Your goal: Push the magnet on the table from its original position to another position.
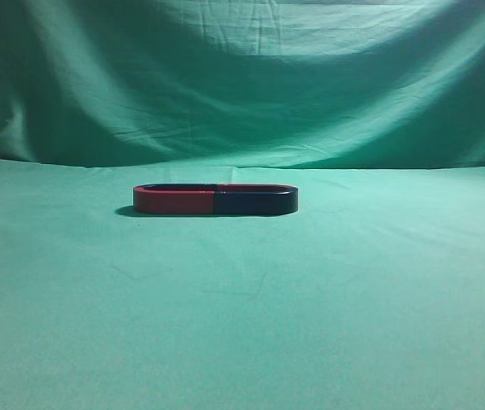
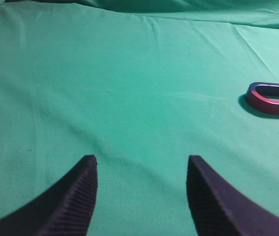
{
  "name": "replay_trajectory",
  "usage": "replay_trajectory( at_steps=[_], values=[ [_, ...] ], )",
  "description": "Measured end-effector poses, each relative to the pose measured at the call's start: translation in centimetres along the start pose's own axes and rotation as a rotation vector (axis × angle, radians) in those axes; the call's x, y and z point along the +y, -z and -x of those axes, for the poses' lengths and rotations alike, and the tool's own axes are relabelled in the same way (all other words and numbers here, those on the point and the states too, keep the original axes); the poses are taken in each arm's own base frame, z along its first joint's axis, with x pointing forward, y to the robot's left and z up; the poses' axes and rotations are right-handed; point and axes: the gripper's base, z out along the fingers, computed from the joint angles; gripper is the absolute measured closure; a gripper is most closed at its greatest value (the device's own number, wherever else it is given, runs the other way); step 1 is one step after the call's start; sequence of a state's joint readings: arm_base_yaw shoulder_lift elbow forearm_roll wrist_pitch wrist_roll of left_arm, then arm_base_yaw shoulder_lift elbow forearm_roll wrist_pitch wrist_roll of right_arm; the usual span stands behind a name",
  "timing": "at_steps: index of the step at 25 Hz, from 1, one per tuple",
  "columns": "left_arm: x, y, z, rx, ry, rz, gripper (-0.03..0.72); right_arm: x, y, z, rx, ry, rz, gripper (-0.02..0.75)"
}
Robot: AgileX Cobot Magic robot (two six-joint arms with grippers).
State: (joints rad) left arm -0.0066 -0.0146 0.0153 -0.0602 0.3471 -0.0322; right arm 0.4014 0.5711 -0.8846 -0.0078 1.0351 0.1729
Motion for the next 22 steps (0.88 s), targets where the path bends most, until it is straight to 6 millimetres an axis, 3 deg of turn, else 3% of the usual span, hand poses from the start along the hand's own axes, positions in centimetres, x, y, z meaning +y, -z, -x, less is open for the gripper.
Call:
replay_trajectory(
  at_steps=[5, 9, 22],
  values=[
    [0.0, 0.0, 0.0, 0.000, 0.000, 0.000, 0.316, -0.7, 0.6, -2.3, -0.094, 0.020, -0.023, 0.738],
    [0.0, 0.0, 0.0, 0.000, 0.000, 0.000, 0.316, -1.3, -0.2, -3.8, -0.232, 0.053, -0.034, 0.738],
    [0.0, 0.0, 0.0, 0.000, 0.000, 0.000, 0.316, -4.2, -5.2, -13.0, -0.499, -0.047, -0.328, 0.738]
  ],
)
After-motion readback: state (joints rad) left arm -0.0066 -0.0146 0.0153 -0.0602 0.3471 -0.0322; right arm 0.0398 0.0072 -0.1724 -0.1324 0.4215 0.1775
